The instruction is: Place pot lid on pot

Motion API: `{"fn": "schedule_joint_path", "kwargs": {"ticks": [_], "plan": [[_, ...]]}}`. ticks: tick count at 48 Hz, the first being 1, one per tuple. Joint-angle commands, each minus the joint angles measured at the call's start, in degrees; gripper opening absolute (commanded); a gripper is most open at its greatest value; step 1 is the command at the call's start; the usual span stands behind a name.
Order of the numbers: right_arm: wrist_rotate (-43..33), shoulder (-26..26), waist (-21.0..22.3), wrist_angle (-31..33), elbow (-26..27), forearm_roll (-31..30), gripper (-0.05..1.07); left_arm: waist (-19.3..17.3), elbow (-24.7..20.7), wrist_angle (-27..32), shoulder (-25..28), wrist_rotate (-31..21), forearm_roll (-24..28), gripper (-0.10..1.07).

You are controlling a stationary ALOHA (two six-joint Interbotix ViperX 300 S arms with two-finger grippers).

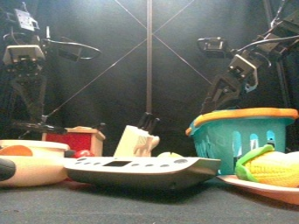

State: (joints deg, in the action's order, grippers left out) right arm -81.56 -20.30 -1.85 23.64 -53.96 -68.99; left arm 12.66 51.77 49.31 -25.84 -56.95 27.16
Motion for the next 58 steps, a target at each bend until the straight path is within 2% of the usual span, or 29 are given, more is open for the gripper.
{"fn": "schedule_joint_path", "kwargs": {"ticks": [1, 7, 21, 58], "plan": [[0.2, 0.3, 0.4, 0.2, 0.2, 0.0, 0.98, -0.3, 0.3, -2.3, -0.4, -0.7, 0.8, 0.67], [0.2, 0.5, 0.4, 0.2, 0.3, -0.2, 0.98, -0.8, 1.4, -4.2, -0.4, -1.4, 0.8, 0.67], [0.2, 1.1, 0.4, 0.2, 0.4, -0.5, 0.98, -1.7, 2.1, -4.7, -0.4, -1.5, 2.3, 0.67], [0.2, 1.0, 0.4, 0.2, 0.4, -0.5, 0.98, -1.8, 3.7, -5.7, -0.4, -1.5, 1.1, 0.67]]}}
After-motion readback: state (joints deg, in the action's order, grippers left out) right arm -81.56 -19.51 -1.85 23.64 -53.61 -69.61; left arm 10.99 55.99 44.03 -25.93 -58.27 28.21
